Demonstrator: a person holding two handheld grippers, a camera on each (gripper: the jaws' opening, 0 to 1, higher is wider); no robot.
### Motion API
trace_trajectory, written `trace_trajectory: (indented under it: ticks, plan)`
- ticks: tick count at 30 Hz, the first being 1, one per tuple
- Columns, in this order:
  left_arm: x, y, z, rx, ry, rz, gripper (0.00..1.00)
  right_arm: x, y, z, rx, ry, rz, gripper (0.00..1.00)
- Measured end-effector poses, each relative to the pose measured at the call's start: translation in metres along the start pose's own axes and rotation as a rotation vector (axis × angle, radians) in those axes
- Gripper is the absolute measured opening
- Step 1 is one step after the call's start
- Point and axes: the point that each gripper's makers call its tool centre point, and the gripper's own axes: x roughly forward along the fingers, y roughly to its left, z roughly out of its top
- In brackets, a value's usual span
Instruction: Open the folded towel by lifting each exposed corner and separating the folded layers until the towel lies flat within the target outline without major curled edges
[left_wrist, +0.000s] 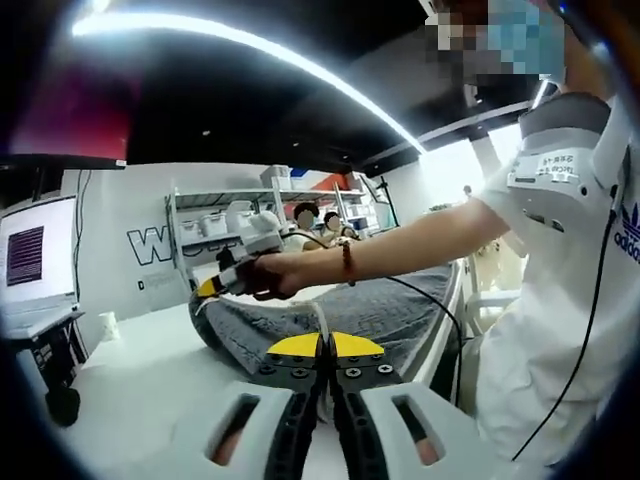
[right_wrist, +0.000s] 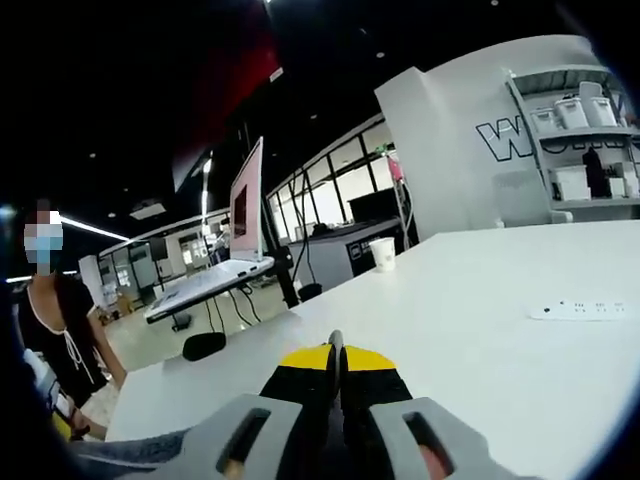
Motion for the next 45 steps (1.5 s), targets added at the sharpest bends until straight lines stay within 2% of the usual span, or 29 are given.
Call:
trace_trajectory:
  ticks: [15, 27, 45]
  plan:
    - [-0.006, -0.003, -0.003, 0.0, 0.014, -0.006, 0.01, 0.019, 0.013, -0.001, 0.001, 0.001, 0.027, 0.0]
    - [-0.011, 0.002, -0.011, -0.013, 0.021, 0.013, 0.01, 0.031, 0.013, -0.016, 0.05, 0.005, 0.031, 0.0]
    - [-0.02, 0.009, -0.02, -0.044, 0.032, 0.042, 0.01, 0.042, 0.021, -0.025, 0.077, 0.015, 0.036, 0.0]
